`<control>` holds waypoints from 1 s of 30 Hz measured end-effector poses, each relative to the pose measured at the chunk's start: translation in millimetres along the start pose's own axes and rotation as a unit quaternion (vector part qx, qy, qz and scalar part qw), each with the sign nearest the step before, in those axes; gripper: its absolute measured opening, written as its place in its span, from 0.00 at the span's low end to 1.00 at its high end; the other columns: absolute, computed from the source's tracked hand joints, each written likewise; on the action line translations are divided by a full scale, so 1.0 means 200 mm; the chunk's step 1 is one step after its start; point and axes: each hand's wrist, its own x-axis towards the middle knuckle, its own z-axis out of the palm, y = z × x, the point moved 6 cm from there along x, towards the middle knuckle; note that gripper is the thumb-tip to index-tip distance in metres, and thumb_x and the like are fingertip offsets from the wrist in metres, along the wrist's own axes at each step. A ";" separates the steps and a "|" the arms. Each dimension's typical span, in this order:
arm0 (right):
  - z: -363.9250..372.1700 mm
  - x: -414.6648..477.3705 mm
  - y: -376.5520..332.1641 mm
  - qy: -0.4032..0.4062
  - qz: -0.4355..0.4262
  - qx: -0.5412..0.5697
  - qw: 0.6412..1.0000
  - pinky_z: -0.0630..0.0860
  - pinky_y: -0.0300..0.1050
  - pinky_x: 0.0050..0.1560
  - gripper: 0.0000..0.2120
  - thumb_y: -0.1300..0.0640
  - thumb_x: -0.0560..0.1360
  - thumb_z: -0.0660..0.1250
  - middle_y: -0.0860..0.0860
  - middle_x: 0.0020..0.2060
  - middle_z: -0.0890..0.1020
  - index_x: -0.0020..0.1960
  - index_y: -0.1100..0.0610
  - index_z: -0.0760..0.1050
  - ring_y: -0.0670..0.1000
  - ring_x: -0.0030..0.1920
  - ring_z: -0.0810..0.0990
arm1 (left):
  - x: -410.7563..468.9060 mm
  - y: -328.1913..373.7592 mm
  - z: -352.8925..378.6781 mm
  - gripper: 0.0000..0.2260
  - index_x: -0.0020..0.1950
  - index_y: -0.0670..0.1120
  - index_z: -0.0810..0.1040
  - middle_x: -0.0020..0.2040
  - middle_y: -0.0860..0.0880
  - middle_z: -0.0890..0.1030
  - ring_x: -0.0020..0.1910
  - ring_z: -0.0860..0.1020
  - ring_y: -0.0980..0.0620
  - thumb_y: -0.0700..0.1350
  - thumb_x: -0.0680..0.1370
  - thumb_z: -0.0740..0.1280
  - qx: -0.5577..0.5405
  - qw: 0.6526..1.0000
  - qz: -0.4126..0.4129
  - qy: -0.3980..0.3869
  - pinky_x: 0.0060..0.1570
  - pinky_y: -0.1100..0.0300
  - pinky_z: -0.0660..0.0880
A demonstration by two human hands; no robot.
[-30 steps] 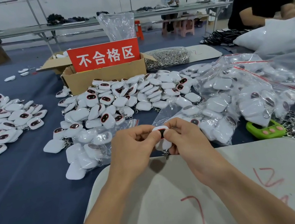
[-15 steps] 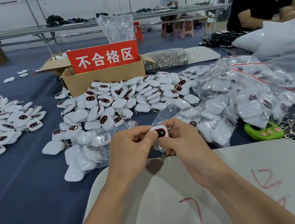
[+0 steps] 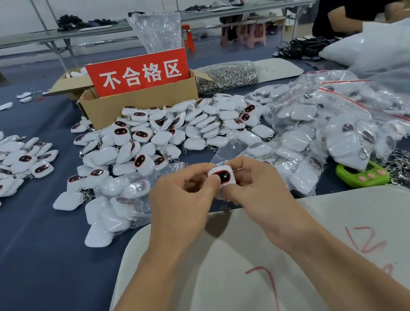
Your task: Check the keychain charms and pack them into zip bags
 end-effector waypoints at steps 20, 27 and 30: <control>-0.07 -0.06 -0.14 0.120 -0.178 -0.203 0.955 0.76 0.34 0.56 0.22 0.63 0.72 0.74 0.39 0.52 0.83 0.59 0.40 0.84 0.39 0.51 0.80 | -0.02 -0.01 0.01 0.09 0.50 0.54 0.88 0.43 0.53 0.88 0.42 0.86 0.55 0.40 0.76 0.75 -0.134 0.985 -0.113 0.007 0.43 0.65 0.80; -0.02 -0.04 -0.14 0.021 -0.138 -0.033 0.990 0.80 0.35 0.44 0.15 0.63 0.78 0.72 0.45 0.40 0.88 0.46 0.42 0.86 0.44 0.41 0.86 | -0.03 -0.02 0.04 0.07 0.47 0.46 0.89 0.37 0.47 0.84 0.32 0.80 0.53 0.44 0.80 0.71 -0.301 0.932 -0.204 -0.002 0.34 0.64 0.78; -0.03 -0.04 -0.14 0.022 -0.124 -0.040 0.991 0.74 0.35 0.33 0.16 0.59 0.81 0.69 0.46 0.29 0.83 0.36 0.47 0.85 0.45 0.31 0.77 | -0.02 0.00 0.01 0.12 0.39 0.48 0.88 0.30 0.49 0.80 0.26 0.75 0.54 0.46 0.80 0.70 -0.260 0.951 -0.169 0.000 0.29 0.65 0.74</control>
